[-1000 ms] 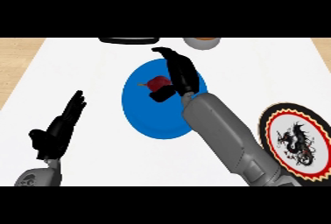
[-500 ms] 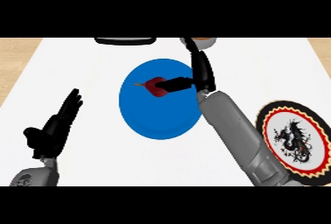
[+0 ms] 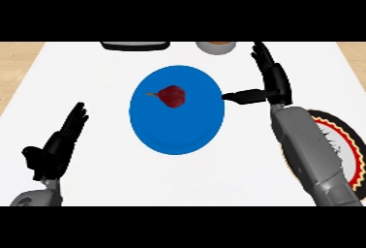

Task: Pick the pear from the plate and place it in the plate

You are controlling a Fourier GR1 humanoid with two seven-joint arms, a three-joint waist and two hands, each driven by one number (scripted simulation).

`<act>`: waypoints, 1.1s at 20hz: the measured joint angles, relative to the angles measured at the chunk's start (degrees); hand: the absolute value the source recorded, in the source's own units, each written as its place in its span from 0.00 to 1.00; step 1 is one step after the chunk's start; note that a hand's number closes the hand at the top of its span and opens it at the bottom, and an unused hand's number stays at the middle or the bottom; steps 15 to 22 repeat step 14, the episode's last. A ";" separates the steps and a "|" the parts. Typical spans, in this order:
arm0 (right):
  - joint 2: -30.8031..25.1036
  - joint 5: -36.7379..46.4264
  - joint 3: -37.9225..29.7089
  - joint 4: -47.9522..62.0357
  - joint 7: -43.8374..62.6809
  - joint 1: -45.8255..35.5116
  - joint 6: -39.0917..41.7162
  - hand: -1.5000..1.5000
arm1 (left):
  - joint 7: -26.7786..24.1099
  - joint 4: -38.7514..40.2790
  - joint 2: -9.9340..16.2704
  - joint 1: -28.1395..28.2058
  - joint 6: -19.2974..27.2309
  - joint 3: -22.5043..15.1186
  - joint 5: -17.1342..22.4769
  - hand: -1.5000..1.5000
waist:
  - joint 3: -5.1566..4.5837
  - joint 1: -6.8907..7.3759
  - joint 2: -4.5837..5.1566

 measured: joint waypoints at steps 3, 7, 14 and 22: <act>-2.95 -0.65 -2.04 4.37 -6.19 0.82 5.36 0.00 | 0.81 -1.15 -0.24 0.17 -0.05 -0.28 -0.09 0.50 | 0.00 0.31 0.06; -6.37 0.05 -3.68 10.57 -13.16 0.76 11.20 0.00 | 1.18 -1.26 -0.73 -0.11 0.29 -0.39 -0.49 0.50 | 0.00 0.46 0.11; -9.65 3.33 -5.48 21.97 -22.50 -1.60 15.54 0.00 | -0.02 1.91 -0.65 -2.13 -0.42 0.35 -0.81 0.50 | 0.02 0.69 0.23; -9.65 3.33 -5.48 21.97 -22.50 -1.60 15.54 0.00 | -0.02 1.91 -0.65 -2.13 -0.42 0.35 -0.81 0.50 | 0.02 0.69 0.23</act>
